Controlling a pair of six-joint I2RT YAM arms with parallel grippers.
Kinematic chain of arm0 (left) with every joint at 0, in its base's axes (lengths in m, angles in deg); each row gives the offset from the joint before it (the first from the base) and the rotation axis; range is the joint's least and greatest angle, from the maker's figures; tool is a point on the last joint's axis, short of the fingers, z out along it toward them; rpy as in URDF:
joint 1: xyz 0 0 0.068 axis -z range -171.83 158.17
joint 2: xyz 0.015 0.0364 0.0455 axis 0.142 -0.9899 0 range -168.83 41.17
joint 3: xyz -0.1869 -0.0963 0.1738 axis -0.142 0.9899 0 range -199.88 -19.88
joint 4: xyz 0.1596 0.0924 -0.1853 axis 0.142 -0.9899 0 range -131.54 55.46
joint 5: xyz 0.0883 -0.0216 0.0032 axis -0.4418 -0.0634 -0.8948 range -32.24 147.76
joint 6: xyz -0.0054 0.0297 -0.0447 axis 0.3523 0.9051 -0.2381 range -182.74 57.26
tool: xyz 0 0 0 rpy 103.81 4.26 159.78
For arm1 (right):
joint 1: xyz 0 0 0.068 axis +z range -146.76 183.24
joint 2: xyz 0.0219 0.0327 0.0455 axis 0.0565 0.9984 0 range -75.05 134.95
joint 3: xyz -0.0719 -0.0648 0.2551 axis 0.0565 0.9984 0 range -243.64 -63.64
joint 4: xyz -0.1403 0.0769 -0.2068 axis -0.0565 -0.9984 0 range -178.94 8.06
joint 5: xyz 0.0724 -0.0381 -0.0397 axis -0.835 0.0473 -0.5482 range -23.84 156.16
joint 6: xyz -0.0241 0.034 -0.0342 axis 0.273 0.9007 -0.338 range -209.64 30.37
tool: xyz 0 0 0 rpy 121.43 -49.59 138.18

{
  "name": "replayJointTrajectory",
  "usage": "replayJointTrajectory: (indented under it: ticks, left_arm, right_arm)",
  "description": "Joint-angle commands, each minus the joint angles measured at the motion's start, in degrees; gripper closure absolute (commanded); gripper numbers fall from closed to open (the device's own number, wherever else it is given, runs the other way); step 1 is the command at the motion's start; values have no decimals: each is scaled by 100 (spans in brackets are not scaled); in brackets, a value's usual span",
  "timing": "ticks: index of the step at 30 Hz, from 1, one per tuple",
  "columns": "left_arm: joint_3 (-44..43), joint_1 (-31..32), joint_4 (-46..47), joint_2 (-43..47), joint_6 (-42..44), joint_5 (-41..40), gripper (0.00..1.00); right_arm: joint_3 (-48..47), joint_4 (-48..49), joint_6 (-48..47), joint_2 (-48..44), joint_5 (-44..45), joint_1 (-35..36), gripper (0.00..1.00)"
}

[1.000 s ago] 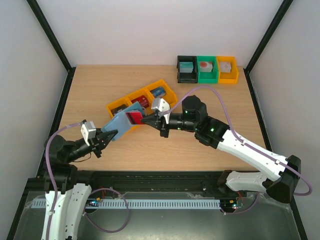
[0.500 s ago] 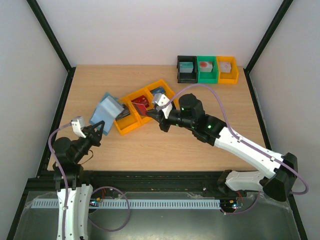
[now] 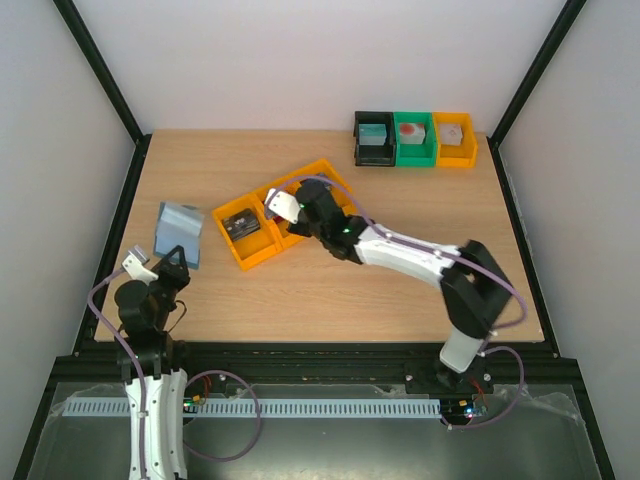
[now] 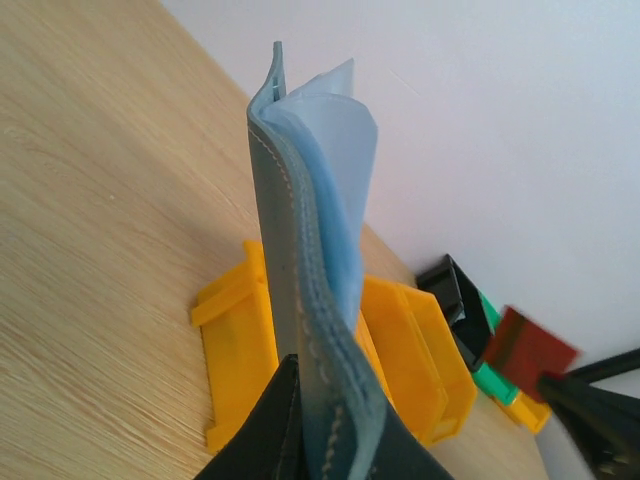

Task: Take the credit cards out of the card holder

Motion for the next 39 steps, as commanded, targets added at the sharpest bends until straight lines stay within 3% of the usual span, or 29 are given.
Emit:
replayJointTrajectory:
  ticks: [1, 8, 16, 29, 31, 33, 34, 35, 39]
  left_arm:
    - [133, -28, 216, 135, -336, -288, 98]
    - [205, -42, 305, 249, -397, -298, 98]
    - [251, -32, 331, 366, -450, -357, 98]
    - [282, -13, 357, 475, -485, -433, 98]
    - [277, -13, 349, 473, -489, -449, 98]
    - [277, -10, 348, 471, -494, -475, 98]
    - [277, -6, 351, 474, -493, -481, 98]
    - [277, -12, 351, 474, -494, -477, 98]
    - [277, -14, 348, 474, -485, -493, 98]
  right_arm:
    - [-610, 482, -1762, 1074, 921, -23, 98]
    - [-1420, 528, -2460, 2247, 949, -190, 99]
    - [-2089, 336, -3018, 2982, 960, -398, 98]
    - [-2108, 367, -3613, 3281, 989, -411, 95]
    - [-2095, 490, -3569, 3328, 1061, -415, 82]
    - [-2064, 538, -3546, 3316, 1144, -411, 61]
    - [-2053, 478, -3541, 3285, 1143, -411, 44]
    - [-2024, 436, -3541, 3246, 1136, -412, 37]
    - [-1808, 659, -3558, 2985, 1126, -413, 30]
